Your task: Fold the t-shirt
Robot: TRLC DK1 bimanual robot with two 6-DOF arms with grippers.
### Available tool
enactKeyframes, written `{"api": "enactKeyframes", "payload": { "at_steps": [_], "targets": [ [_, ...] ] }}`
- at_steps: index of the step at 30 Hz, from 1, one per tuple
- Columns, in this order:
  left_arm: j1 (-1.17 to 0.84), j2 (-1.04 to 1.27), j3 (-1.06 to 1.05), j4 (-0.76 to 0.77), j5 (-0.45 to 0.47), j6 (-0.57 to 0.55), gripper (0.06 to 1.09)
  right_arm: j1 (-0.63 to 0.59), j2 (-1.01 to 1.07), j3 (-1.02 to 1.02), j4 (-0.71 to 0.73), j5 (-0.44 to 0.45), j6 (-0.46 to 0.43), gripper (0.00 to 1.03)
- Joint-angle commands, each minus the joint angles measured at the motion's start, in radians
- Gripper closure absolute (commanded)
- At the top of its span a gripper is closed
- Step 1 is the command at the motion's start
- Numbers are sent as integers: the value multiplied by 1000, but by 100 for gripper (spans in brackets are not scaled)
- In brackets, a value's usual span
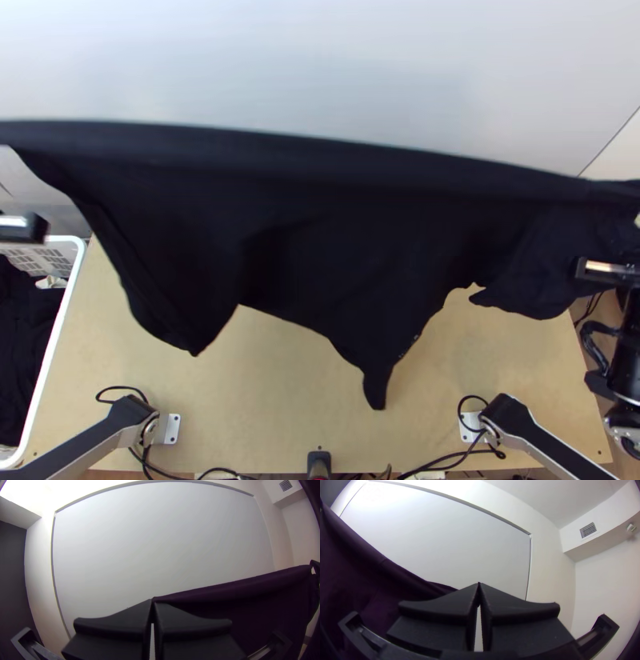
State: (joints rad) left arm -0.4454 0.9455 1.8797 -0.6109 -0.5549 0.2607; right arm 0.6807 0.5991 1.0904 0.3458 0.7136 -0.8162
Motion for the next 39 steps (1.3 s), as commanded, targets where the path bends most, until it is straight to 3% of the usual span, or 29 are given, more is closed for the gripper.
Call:
{"api": "enactKeyframes", "payload": {
  "at_steps": [1,5,8,11,13,15,17,19,27,31,39],
  "targets": [
    [-33,-105,-252,-76,13,-71,105,60,-56,-113,-48,47,23,100],
    [-56,-128,-409,-27,16,-120,105,131,-13,-182,-47,109,91,100],
    [-53,-117,-511,0,27,-172,105,129,27,-245,-45,95,150,100],
    [-3,-114,-642,66,112,-193,105,105,96,-270,-62,75,221,100],
    [43,-103,-718,146,187,-193,105,33,160,-264,-99,26,308,100],
    [57,-67,-760,209,202,-198,105,-73,231,-256,-120,-74,410,100],
    [86,-14,-769,243,210,-229,105,-153,326,-231,-120,-123,492,100],
    [169,47,-771,269,277,-284,105,-204,432,-190,-120,-146,569,100],
    [349,306,-734,338,400,-460,105,-260,811,5,-179,-215,821,100],
    [425,461,-695,353,446,-540,105,-290,984,105,-209,-256,896,100],
    [455,711,-582,392,455,-638,105,-348,1314,433,-384,-322,1057,100]
  ]
}}
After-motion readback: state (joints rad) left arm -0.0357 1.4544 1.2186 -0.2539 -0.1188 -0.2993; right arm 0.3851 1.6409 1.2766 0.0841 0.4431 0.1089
